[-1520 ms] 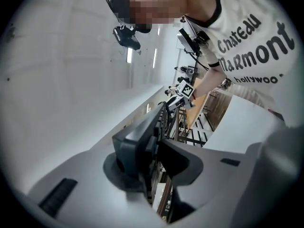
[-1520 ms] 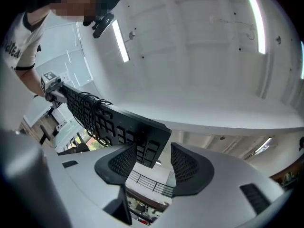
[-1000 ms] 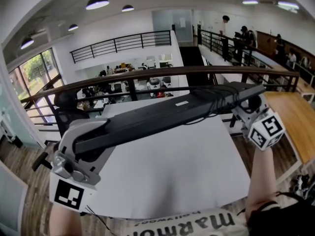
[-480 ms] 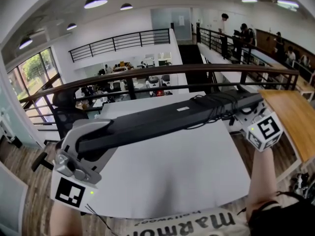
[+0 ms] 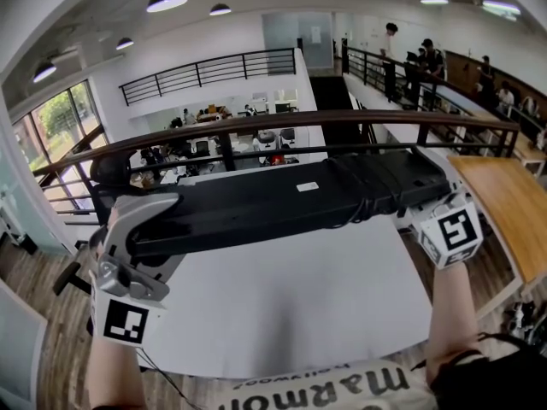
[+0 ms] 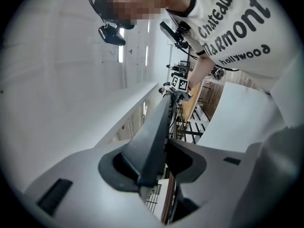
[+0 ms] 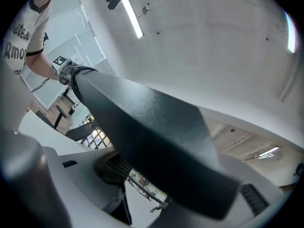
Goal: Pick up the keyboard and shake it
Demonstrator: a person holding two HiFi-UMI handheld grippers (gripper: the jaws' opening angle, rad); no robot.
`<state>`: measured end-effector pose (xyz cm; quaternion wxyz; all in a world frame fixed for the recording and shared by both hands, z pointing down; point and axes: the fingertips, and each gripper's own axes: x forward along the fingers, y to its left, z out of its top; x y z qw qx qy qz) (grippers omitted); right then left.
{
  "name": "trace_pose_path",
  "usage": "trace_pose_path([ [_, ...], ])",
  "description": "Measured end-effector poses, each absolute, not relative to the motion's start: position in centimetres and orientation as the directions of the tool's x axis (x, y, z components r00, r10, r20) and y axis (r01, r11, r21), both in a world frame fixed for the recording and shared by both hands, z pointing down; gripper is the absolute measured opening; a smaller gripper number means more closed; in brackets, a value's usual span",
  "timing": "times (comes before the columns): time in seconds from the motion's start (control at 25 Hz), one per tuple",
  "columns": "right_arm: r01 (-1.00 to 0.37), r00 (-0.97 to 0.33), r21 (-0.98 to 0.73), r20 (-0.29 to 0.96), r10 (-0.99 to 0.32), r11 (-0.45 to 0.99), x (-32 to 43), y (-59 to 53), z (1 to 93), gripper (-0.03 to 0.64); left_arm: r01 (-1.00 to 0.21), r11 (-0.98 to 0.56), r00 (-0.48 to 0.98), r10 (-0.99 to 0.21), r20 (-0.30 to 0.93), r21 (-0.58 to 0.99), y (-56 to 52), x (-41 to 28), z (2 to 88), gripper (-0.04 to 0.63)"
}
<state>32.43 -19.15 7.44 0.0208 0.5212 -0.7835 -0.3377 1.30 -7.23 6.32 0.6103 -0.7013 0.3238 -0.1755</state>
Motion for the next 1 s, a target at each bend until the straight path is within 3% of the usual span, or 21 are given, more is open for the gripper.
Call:
trace_pose_path([
  [0.24,-0.8,-0.443,0.568,-0.343,-0.828,0.192,32.2,-18.2,6.6,0.235,-0.268,-0.033,0.726,-0.664,-0.179,-0.963,-6.8,0.7,5.8,0.155],
  [0.36,-0.77,-0.441,0.61,-0.295,-0.848,0.188,31.6,-18.7,7.4,0.231,-0.184,-0.065,0.666,-0.742,-0.076,-0.981,-8.9,0.1,8.0,0.126],
  [0.48,-0.774,-0.431,0.608,-0.299,-0.851,0.178,31.6,-18.5,7.9,0.23,-0.09,-0.011,0.623,-0.781,-0.048,-0.996,-9.3,0.6,9.4,0.085],
  [0.76,-0.77,-0.437,0.602,-0.252,-0.864,0.213,30.9,-19.3,9.6,0.229,-0.199,-0.105,0.637,-0.77,-0.047,-0.974,-10.9,-0.4,9.3,0.123],
  [1.0,-0.772,-0.447,0.585,-0.224,-0.866,0.247,30.6,-19.4,10.6,0.227,-0.208,-0.125,0.624,-0.781,-0.034,-0.97,-11.0,-0.6,9.8,0.124],
])
